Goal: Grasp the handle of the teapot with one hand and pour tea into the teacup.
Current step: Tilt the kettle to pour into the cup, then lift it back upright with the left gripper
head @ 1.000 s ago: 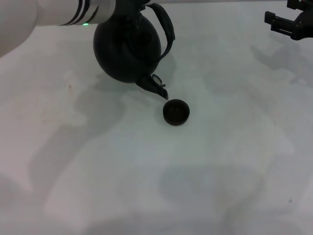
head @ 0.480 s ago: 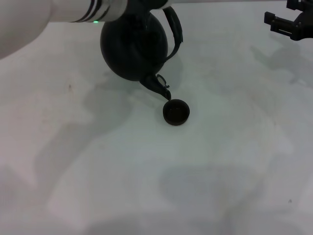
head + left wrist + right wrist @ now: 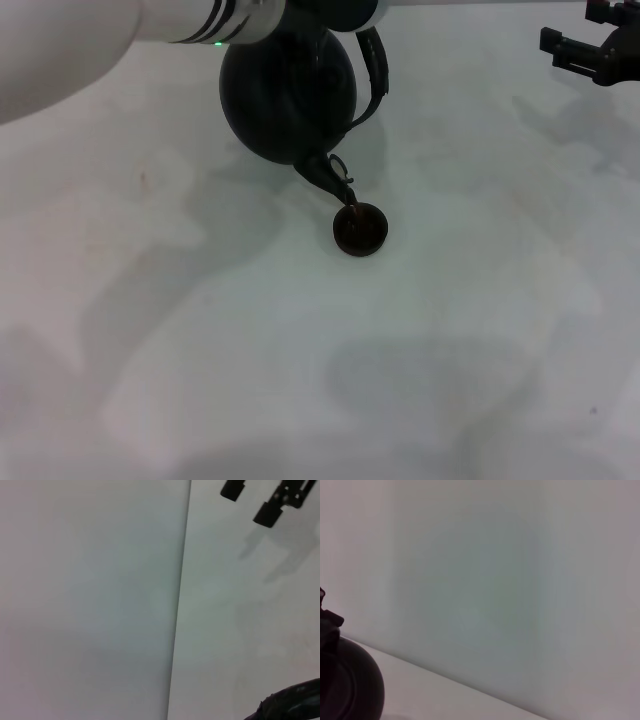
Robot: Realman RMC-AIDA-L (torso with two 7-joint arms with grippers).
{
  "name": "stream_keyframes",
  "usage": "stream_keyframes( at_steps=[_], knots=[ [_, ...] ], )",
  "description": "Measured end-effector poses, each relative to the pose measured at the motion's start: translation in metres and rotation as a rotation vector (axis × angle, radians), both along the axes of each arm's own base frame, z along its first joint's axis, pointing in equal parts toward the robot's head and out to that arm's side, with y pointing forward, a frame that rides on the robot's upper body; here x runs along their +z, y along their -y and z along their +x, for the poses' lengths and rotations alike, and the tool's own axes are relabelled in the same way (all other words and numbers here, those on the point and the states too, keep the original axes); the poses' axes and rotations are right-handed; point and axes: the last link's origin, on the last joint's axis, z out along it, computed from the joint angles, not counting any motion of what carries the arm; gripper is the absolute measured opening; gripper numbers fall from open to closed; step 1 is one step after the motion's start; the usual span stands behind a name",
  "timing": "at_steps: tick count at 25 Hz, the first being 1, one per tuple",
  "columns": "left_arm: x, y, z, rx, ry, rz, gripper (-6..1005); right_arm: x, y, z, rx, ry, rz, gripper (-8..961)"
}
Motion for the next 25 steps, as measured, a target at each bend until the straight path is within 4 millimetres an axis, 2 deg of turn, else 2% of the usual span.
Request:
stream_keyframes(
  at_steps=[11, 25],
  knots=[
    [-0.0026, 0.0003, 0.0083, -0.033, -0.032, -0.017, 102, 0.0012, -0.0011, -0.0003, 0.001, -0.001, 0.005, 784],
    [-0.0061, -0.005, 0.0041, -0.009, -0.066, -0.028, 102, 0.0021, -0.0031, -0.0009, 0.003, 0.007, 0.013, 784]
  ],
)
